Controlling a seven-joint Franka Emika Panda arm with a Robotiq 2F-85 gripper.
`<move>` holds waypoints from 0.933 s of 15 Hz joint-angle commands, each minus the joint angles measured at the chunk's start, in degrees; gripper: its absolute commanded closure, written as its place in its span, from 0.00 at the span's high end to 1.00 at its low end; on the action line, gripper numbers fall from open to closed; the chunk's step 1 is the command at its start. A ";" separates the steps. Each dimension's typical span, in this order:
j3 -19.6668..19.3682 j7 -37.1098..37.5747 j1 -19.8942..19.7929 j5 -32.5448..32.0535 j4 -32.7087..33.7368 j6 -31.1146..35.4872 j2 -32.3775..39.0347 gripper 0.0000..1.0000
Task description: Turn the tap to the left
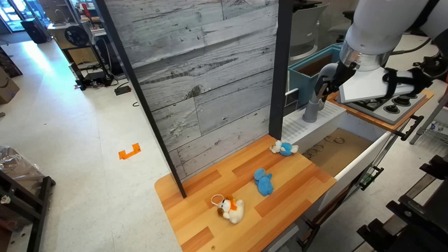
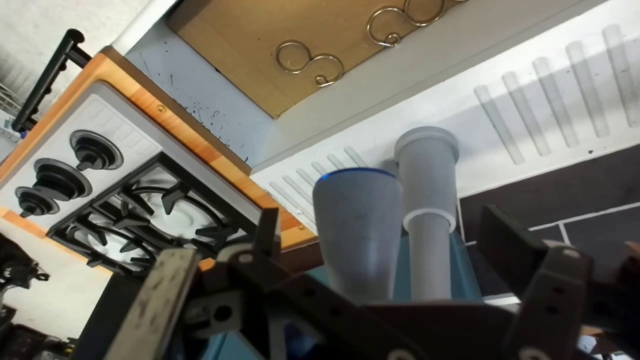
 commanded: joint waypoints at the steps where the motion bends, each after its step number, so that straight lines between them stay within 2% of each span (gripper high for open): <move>1: 0.24 2.76 1.57 -2.51 2.20 0.78 1.78 1.00; 5: 0.61 2.83 3.62 -3.17 3.77 0.22 3.24 1.00; 9: 1.15 1.13 3.44 -2.00 5.12 -0.12 3.69 1.00; 14: 4.56 -6.15 2.15 3.26 2.96 1.79 3.34 1.00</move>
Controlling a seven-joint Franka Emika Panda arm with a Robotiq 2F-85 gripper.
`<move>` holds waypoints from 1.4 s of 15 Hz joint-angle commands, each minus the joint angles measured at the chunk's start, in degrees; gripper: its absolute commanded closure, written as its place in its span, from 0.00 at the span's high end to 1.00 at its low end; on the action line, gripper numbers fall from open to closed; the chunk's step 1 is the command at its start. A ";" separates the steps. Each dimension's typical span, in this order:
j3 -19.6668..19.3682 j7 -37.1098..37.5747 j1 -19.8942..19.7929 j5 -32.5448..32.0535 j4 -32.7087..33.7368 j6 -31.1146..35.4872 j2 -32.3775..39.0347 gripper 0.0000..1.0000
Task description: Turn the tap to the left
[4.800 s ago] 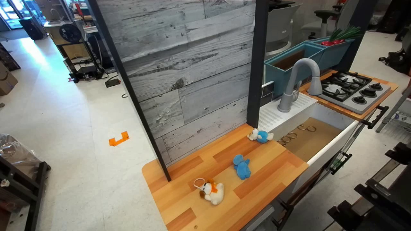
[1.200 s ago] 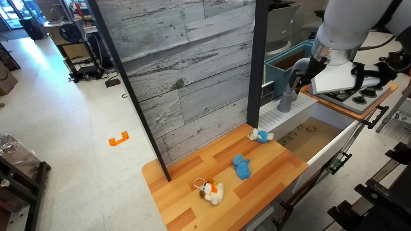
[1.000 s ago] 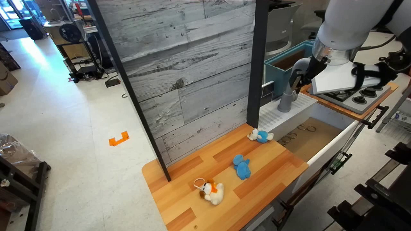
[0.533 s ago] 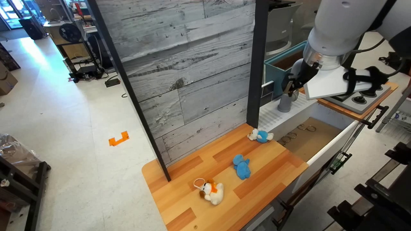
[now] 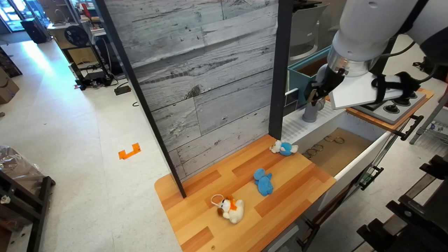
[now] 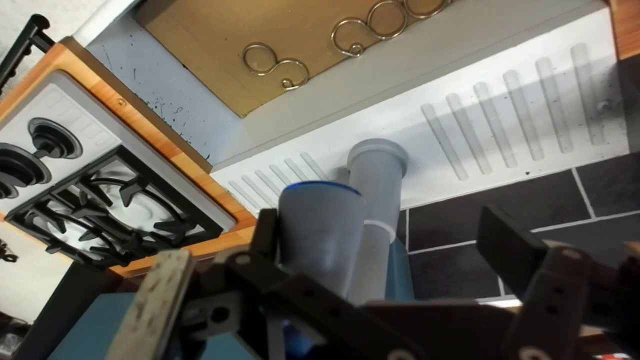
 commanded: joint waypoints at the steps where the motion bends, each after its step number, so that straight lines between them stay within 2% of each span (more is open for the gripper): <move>1: 4.40 -7.40 -0.63 5.12 1.26 3.31 2.35 1.00; 5: 8.72 -14.07 -0.20 8.88 2.74 3.88 4.72 1.00; 9: 11.61 -17.73 -0.49 10.88 5.75 2.75 6.68 1.00; 12: 13.53 -22.11 -2.24 14.33 3.66 2.09 5.71 1.00; 14: 17.00 -28.72 -5.26 20.36 -0.13 0.41 4.06 1.00; 15: 20.07 -34.17 -7.64 25.55 -2.89 -2.62 3.00 1.00; 19: 27.95 -44.55 -13.86 39.71 -8.58 -17.32 -1.57 1.00; 20: 26.81 -47.68 -12.46 45.67 -9.37 -20.20 -3.79 1.00; 21: 27.39 -49.59 -12.96 49.89 -9.51 -24.06 -5.30 1.00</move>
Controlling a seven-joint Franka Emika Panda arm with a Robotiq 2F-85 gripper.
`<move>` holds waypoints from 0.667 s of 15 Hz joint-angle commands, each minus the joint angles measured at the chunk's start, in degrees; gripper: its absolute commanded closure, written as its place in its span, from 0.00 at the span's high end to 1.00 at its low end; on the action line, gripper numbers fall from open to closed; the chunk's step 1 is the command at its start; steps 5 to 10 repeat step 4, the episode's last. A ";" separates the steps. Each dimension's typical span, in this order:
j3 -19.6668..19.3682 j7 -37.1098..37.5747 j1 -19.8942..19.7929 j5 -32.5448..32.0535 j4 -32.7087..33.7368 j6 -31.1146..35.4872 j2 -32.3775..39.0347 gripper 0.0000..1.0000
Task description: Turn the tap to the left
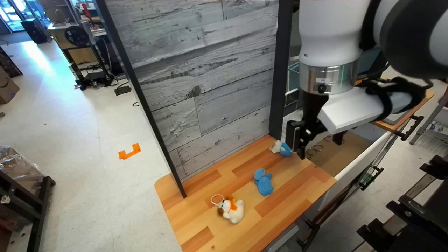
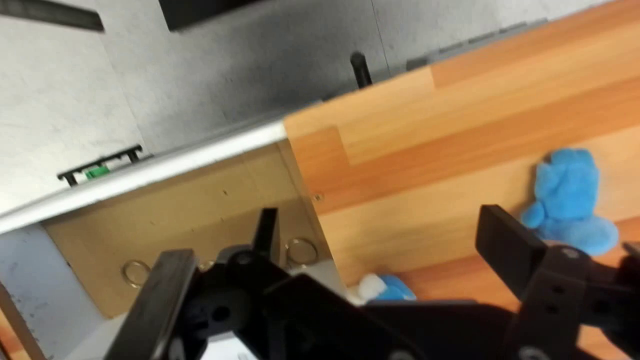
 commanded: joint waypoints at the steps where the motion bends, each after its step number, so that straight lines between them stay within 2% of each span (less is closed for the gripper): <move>1: -0.06 -10.26 0.30 16.04 -3.56 -12.78 -8.97 1.00; 2: -3.08 -13.77 3.01 20.65 -3.46 -16.41 -11.34 1.00; 3: -9.63 -13.84 9.73 22.07 -2.31 -8.24 -8.73 1.00; 4: -10.67 -16.02 10.45 24.48 -2.38 -11.31 -10.43 1.00; 10: -10.67 -16.02 10.45 24.48 -2.38 -11.31 -10.43 1.00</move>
